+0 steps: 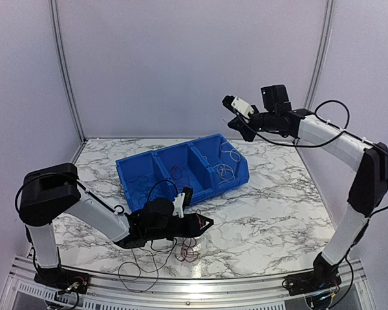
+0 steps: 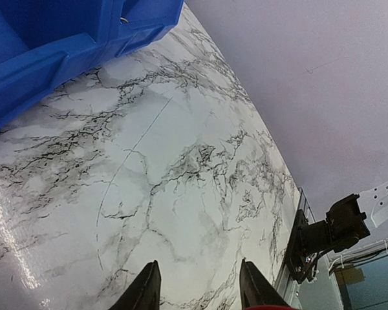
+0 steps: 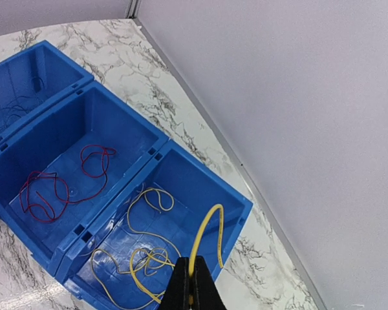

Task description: Untangle the cables

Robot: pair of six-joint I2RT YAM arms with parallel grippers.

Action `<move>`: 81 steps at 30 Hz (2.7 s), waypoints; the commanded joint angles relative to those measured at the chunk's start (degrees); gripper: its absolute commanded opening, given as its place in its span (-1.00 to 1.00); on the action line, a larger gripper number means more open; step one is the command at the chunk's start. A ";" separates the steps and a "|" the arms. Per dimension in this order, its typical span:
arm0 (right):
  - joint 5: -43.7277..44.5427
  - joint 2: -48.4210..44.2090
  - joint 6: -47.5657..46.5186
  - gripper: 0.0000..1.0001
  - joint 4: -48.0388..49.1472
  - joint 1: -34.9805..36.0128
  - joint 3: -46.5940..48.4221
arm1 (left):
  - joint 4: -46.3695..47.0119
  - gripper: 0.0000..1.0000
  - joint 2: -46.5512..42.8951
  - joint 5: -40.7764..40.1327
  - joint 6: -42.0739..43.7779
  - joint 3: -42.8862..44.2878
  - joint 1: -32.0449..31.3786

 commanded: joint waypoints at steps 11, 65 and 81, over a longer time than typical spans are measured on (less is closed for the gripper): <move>-0.35 -5.39 2.74 -1.00 1.49 -0.16 14.33 | 0.91 -0.15 -1.91 -0.20 1.29 0.03 -0.25; -34.19 -19.06 -0.55 0.31 -6.39 1.40 -34.11 | -58.43 0.12 3.15 -17.83 14.98 28.31 -3.59; -17.07 -5.06 4.75 0.38 -4.42 3.35 -32.23 | -60.36 0.12 -10.09 -13.79 14.47 18.48 -3.76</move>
